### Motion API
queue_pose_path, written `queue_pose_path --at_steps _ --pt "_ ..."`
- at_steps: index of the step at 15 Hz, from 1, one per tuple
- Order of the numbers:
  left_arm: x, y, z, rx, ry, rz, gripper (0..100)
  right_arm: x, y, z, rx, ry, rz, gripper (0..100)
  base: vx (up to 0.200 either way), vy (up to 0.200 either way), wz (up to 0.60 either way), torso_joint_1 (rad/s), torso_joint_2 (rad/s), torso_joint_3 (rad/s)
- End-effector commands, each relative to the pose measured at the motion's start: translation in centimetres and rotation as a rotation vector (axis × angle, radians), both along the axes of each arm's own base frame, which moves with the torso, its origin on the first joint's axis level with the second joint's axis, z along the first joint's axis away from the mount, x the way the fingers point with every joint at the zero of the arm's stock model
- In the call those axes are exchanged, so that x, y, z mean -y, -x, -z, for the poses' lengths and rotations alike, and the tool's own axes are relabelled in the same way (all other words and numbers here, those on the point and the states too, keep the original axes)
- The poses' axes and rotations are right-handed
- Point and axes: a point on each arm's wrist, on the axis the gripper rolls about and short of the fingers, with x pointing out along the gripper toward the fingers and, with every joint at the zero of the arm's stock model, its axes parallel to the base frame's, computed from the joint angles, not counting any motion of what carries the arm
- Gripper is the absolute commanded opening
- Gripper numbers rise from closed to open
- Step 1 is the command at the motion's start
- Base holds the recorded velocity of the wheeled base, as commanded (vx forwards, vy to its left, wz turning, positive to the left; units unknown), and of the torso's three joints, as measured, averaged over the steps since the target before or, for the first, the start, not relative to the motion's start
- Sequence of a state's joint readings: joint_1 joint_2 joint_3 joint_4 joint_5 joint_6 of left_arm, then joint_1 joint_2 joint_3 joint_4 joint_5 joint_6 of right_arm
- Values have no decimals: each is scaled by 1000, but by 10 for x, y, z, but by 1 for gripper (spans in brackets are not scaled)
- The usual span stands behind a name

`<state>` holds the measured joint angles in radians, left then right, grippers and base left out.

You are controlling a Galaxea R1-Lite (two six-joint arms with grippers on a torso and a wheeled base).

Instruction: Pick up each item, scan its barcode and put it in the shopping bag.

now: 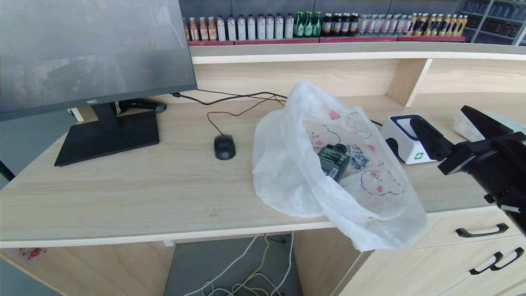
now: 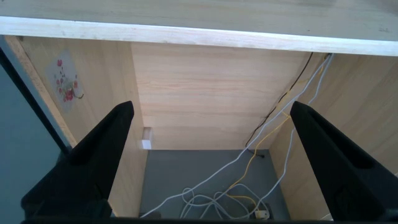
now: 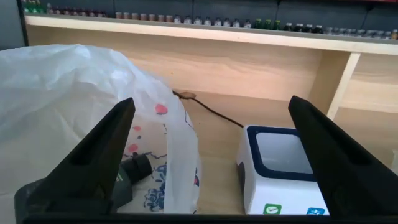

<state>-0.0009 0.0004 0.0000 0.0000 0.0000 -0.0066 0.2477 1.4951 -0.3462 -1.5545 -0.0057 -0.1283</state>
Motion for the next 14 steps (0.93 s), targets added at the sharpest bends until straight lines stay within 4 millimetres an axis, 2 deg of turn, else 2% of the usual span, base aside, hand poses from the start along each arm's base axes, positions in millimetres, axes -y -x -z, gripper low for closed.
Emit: queue_pose_path --at_steps 1,4,14 --pt "0 0 0 0 0 1 100 3 6 -2 16 -9 8 100 0 0 0 0 0 0" --pt "0 0 0 0 0 -1 100 4 7 -1 10 -17 4 100 0 0 0 0 0 0" --pt "0 0 0 0 0 -1 100 10 30 -6 50 -20 10 100 0 -200 0 7 5 0"
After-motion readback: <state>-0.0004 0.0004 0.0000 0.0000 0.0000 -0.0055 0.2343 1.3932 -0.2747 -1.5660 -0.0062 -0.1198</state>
